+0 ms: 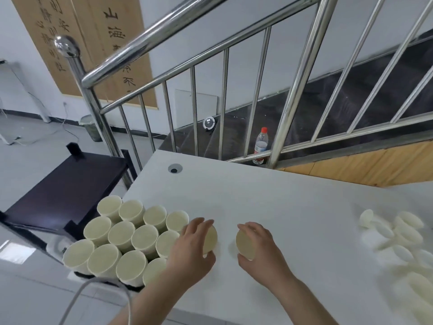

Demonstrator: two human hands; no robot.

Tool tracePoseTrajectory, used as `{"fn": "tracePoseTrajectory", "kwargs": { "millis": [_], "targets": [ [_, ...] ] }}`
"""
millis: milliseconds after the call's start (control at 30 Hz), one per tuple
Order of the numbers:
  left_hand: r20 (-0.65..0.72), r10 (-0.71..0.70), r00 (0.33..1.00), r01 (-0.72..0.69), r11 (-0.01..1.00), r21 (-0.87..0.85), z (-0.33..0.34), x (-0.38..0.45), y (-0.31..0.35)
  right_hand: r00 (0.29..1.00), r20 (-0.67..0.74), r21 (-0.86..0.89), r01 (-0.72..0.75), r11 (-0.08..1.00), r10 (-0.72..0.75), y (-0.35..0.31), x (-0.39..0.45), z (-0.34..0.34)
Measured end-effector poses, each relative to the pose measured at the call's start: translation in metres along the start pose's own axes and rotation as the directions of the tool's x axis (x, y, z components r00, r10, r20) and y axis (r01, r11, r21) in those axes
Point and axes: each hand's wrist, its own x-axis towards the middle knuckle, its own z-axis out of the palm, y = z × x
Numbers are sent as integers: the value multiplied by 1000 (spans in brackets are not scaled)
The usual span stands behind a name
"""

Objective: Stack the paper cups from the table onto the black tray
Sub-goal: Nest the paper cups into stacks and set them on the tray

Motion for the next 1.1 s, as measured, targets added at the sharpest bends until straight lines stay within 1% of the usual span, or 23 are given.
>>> {"fn": "tracePoseTrajectory", "kwargs": {
  "millis": [167,233,333,433,533,633,733,833,900,1100],
  "targets": [
    [-66,-49,997,47,998,-33,-28,-5,-50,999,30,-4,45,999,-45,-45,14,26],
    [-65,-44,997,41,998,-40,-39,-7,-76,998,43,-17,37,999,-36,-68,20,41],
    [7,-9,1000,9,999,-43,-53,-7,-110,999,29,-26,13,1000,-13,-100,27,63],
    [46,62,997,-60,997,-42,-62,-7,-133,999,23,-17,-37,999,37,-123,25,79],
    [134,120,984,-116,993,-36,-74,-15,-158,994,28,-11,-109,994,109,-149,17,100],
    [195,160,968,-157,987,-30,-82,-22,-170,988,52,-28,-146,989,147,-168,9,114],
    [235,158,959,-164,986,7,-83,-28,-175,984,69,-55,-160,986,164,-176,6,123],
    [299,166,940,-182,983,26,-84,-34,-184,979,51,-86,-191,978,196,-185,6,133],
    [317,170,933,-198,979,56,-81,-35,-189,976,44,-97,-207,974,212,-189,8,139],
    [355,177,918,-220,972,84,-74,-36,-203,963,90,-142,-240,960,254,-193,9,155]
  ]
}}
